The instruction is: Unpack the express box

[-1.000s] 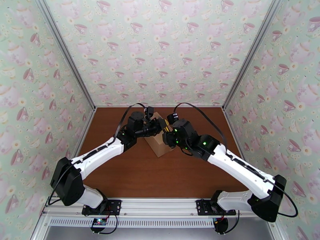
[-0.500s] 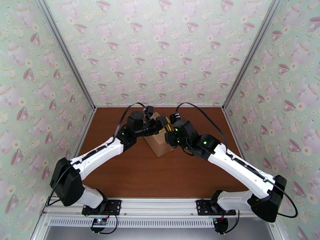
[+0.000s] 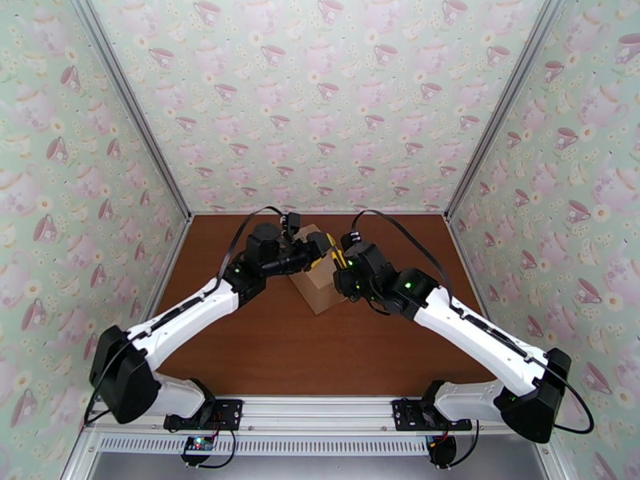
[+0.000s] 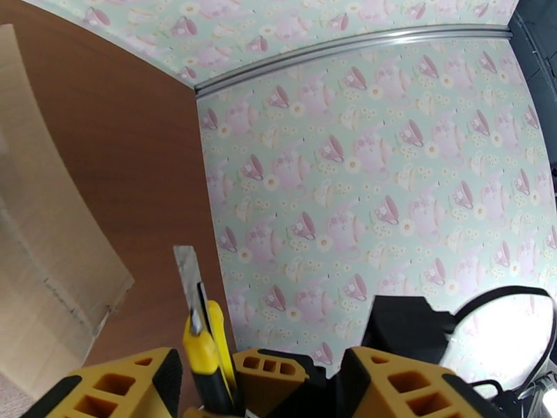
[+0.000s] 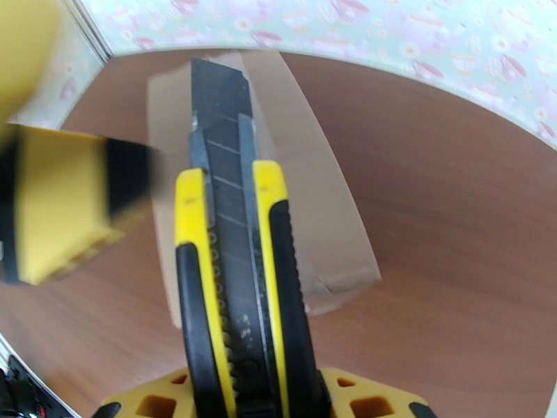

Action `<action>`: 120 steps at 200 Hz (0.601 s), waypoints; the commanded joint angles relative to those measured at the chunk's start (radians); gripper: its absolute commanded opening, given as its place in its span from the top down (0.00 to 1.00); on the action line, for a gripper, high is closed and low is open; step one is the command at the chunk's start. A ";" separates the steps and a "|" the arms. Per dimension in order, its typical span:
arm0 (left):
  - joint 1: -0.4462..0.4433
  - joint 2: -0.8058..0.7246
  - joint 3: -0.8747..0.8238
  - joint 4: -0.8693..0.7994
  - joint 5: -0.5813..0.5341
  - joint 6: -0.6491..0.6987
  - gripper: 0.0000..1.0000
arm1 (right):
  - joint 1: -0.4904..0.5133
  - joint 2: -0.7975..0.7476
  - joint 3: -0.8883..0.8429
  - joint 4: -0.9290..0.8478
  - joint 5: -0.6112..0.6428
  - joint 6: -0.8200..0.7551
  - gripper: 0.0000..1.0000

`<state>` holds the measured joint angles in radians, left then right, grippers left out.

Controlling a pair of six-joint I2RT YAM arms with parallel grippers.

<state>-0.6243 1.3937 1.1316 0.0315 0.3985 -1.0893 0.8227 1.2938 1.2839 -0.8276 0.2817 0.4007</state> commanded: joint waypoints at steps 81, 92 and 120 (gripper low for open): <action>0.038 -0.179 -0.205 -0.248 -0.278 0.244 0.39 | 0.077 -0.199 -0.171 -0.273 0.087 0.130 1.00; 0.038 -0.188 -0.240 -0.242 -0.283 0.243 0.41 | 0.081 -0.190 -0.186 -0.264 0.087 0.142 1.00; 0.028 -0.182 -0.316 -0.198 -0.272 0.202 0.42 | 0.088 -0.157 -0.209 -0.240 0.083 0.155 1.00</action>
<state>-0.5861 1.2182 0.8619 -0.1932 0.1505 -0.8818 0.9031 1.1179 1.0912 -1.0744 0.3378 0.5140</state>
